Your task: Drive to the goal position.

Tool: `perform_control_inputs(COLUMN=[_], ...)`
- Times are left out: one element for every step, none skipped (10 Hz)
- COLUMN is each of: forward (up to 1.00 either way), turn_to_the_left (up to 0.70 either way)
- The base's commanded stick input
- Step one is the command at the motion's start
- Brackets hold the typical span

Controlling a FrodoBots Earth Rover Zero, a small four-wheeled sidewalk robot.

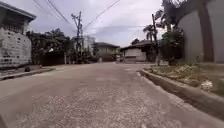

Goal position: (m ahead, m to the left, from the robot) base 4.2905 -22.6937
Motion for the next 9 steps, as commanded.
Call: perform_control_inputs(forward=[1.0, 1.0, 1.0, 1.0, 1.0, 1.0, 1.0, 1.0, 1.0], turn_to_the_left=[-0.06, -0.01, 0.0, 0.0, 0.0, 0.0, 0.0, 0.0, 0.0])
